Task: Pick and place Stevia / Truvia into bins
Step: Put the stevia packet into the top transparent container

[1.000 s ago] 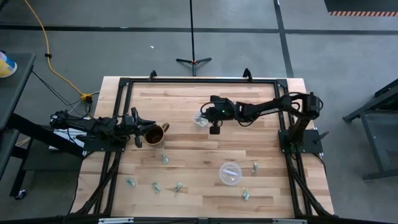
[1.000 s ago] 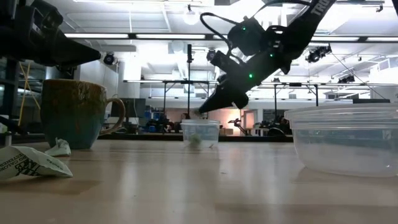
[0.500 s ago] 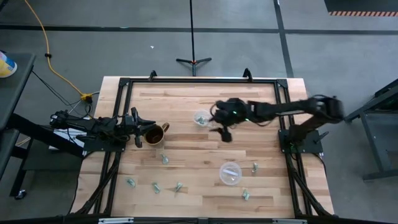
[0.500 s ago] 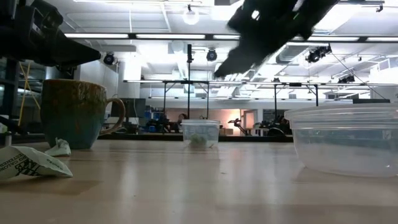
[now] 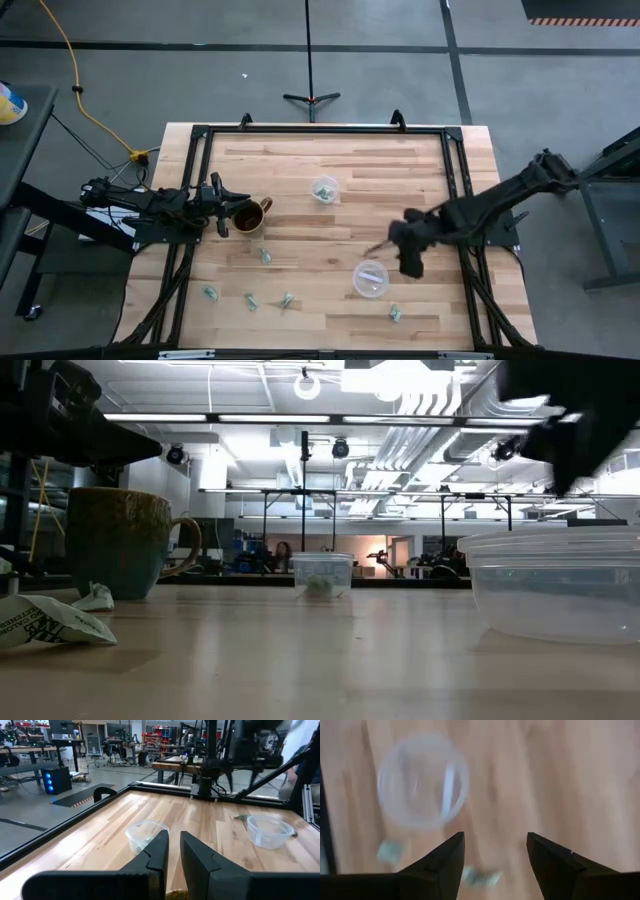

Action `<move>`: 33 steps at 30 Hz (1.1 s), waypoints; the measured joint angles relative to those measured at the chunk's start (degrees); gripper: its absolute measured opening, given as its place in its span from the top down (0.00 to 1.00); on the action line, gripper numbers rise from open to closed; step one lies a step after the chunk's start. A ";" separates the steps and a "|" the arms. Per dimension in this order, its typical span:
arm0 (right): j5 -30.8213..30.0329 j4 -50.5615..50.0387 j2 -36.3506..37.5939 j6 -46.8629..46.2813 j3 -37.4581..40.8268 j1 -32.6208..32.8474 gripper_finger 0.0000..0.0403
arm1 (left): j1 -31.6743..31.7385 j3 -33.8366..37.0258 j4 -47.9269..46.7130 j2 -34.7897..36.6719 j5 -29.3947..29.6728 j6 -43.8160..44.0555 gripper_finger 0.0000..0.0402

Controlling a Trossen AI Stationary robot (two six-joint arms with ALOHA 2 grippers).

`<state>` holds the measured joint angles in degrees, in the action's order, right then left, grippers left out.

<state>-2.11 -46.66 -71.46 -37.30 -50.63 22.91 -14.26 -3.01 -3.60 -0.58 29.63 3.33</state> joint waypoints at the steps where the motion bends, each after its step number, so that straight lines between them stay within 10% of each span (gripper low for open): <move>1: 0.70 -0.84 -0.79 -2.27 0.00 1.87 0.48 | 0.00 -0.01 0.00 0.00 -0.01 0.00 0.79; 10: 0.54 -1.12 -10.52 -12.33 0.00 12.87 0.49 | -0.02 0.00 0.02 0.00 -0.01 0.00 0.79; 33: -1.69 -2.36 -23.45 -10.25 0.01 13.47 0.44 | -0.01 -0.01 0.03 0.00 0.00 0.00 0.79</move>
<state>-3.81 -49.01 -94.91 -47.55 -50.62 36.38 -14.27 -3.01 -3.56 -0.58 29.63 3.33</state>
